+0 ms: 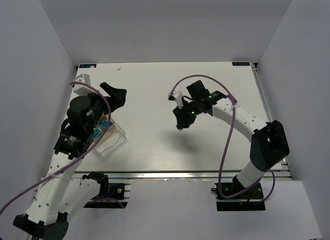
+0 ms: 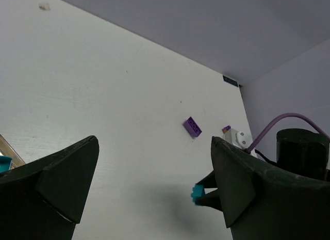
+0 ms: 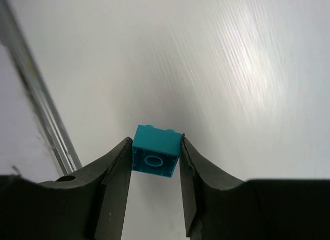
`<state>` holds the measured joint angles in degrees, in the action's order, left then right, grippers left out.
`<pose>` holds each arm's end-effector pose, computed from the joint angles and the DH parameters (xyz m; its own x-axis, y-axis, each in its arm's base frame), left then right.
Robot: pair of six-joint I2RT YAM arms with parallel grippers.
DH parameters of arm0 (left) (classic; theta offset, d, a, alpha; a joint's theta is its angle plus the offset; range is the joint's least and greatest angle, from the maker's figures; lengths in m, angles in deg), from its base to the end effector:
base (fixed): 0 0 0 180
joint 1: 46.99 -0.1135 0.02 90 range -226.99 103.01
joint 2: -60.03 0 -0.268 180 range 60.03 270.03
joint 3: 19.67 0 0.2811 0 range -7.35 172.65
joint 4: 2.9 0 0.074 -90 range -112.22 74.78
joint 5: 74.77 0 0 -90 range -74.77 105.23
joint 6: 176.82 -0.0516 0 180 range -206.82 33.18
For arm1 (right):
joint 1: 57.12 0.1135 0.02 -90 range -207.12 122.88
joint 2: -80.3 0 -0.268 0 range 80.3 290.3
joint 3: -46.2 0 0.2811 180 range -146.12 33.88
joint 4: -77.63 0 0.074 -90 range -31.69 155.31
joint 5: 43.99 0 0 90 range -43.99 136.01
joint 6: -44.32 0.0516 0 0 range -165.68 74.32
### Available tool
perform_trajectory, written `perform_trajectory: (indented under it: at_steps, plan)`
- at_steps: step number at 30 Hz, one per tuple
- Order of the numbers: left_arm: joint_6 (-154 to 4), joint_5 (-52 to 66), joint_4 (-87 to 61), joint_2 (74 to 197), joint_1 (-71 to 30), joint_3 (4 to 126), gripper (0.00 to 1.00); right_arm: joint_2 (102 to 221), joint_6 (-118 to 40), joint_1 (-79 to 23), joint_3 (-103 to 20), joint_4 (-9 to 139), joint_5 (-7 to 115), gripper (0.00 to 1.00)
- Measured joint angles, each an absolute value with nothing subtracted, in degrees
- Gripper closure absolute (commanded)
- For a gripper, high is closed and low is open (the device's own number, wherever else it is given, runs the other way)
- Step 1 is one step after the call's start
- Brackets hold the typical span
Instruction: Sort the legos into containers by color
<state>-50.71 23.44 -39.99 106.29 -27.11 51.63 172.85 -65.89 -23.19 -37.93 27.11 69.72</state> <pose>0.2016 -0.0651 0.4000 -0.2796 -0.5192 -0.8077 0.0501 0.8322 -0.5523 0.2975 0.2252 0.2362 -0.4310 -0.6712 -0.6032 -0.8867 0.4391 0.1450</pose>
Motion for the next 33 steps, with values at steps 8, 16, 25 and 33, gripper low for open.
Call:
perform_trajectory:
  at_steps: [8, 16, 25, 33]
  plan:
    - [-50.75, 25.14, -39.58, 101.28, -27.11, 52.74, 0.02, 179.56, -63.99, -9.11, -47.72, 49.36, 81.70, 1.00]
    - [-49.77, 26.85, -41.26, 97.92, -27.11, 52.77, 0.02, 205.22, -52.68, -1.48, -73.97, 63.35, 80.54, 1.00]
    - [-49.11, 28.16, -43.73, 95.62, -27.11, 52.77, 0.02, 218.62, -45.87, 3.41, -86.37, 71.31, 71.23, 0.92]
    - [-48.87, 28.42, -45.31, 94.53, -27.11, 52.77, 0.02, 222.09, -45.63, 5.64, -86.48, 73.86, 66.48, 0.73]
